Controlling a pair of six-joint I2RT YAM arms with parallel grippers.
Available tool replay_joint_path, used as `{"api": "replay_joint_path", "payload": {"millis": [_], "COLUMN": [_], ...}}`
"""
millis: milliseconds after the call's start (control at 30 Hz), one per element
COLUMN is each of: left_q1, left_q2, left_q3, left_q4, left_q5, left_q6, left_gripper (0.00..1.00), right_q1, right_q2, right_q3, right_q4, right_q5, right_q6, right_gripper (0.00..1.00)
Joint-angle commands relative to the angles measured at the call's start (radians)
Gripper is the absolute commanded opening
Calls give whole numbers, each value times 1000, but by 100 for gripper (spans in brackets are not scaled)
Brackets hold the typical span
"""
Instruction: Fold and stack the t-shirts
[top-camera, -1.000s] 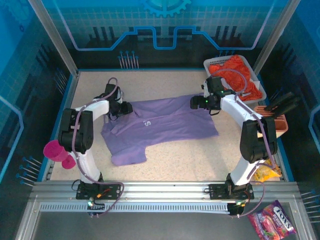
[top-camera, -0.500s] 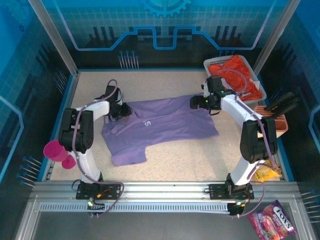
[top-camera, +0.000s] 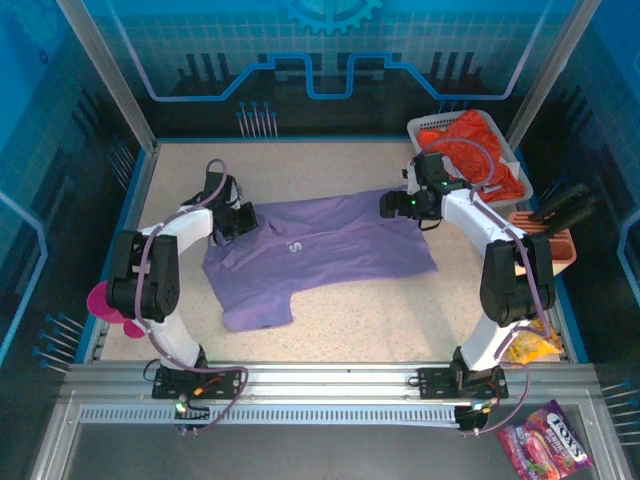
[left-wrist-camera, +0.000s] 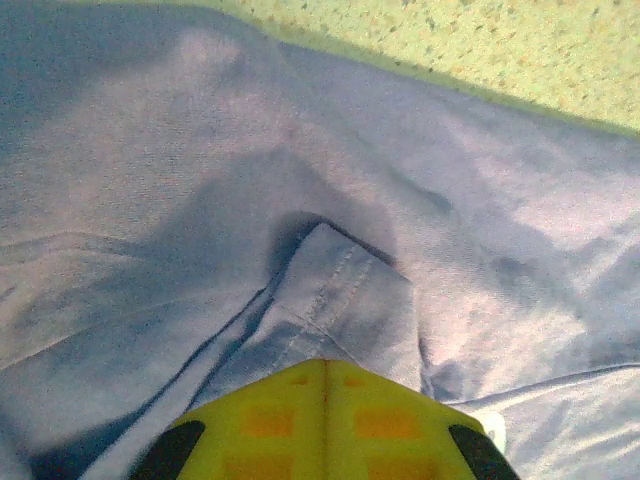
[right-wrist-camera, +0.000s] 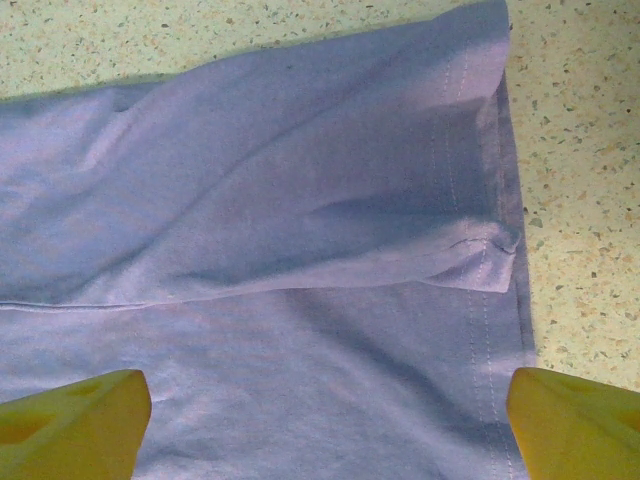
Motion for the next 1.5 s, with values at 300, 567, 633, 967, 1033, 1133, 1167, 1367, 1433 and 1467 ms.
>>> {"api": "replay_joint_path", "payload": {"millis": [300, 567, 633, 967, 1033, 1133, 1167, 1367, 1433, 1467], "left_q1": [-6, -10, -17, -25, -25, -24, -25, -46, -62, -71], "left_q2": [45, 117, 124, 94, 87, 73, 67, 4, -27, -45], "left_q3": [56, 55, 56, 10, 3, -9, -16, -32, -43, -49], "left_q4": [-109, -55, -48, 20, 19, 18, 18, -26, -47, -58], "left_q5": [-15, 20, 21, 38, 30, 22, 22, -19, -47, -60], "left_q6": [32, -3, -7, -55, -59, -61, -64, -74, -86, -99], "left_gripper": [49, 44, 41, 21, 16, 10, 6, 0, 0, 0], "right_q1": [-9, -9, -9, -8, -9, -8, -9, -9, -10, -9], "right_q2": [-40, -30, -27, -20, -19, -18, -19, -19, -18, -21], "right_q3": [4, 13, 15, 15, 17, 15, 14, 14, 14, 12], "right_q4": [1, -1, -1, 1, 1, 1, 1, 1, 1, 1], "right_q5": [-33, -46, -49, -53, -54, -54, -54, -59, -60, -60], "right_q6": [1, -3, -4, -3, -3, -3, -4, -1, 0, 0], "right_gripper": [92, 92, 92, 92, 92, 91, 91, 91, 91, 91]}}
